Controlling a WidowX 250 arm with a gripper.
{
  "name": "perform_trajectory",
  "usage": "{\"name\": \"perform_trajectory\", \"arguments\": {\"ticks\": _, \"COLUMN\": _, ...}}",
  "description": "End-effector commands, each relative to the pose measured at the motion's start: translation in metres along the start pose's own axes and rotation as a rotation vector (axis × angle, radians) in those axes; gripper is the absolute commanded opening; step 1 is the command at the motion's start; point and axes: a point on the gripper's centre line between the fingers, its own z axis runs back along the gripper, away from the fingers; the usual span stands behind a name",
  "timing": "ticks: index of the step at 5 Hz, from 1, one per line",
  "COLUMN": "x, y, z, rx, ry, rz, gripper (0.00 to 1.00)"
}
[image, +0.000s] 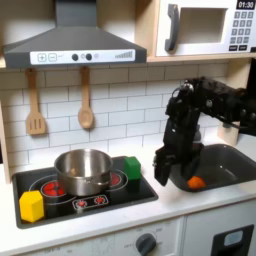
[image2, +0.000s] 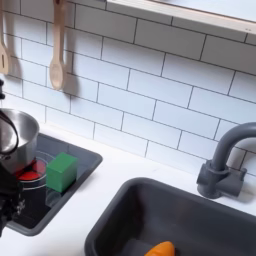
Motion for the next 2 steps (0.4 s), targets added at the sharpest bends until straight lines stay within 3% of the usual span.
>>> {"name": "perform_trajectory", "arguments": {"ticks": 1, "x": 0.022, "y": 0.0021, "z": -0.0022, "rx": -0.023, "ry": 0.004, "rz": 0.022, "gripper": 1.0}}
{"name": "perform_trajectory", "arguments": {"ticks": 2, "x": 0.0313, "y": 0.0022, "z": -0.0047, "rx": -0.027, "ry": 0.005, "rz": 0.036, "gripper": 1.0}}
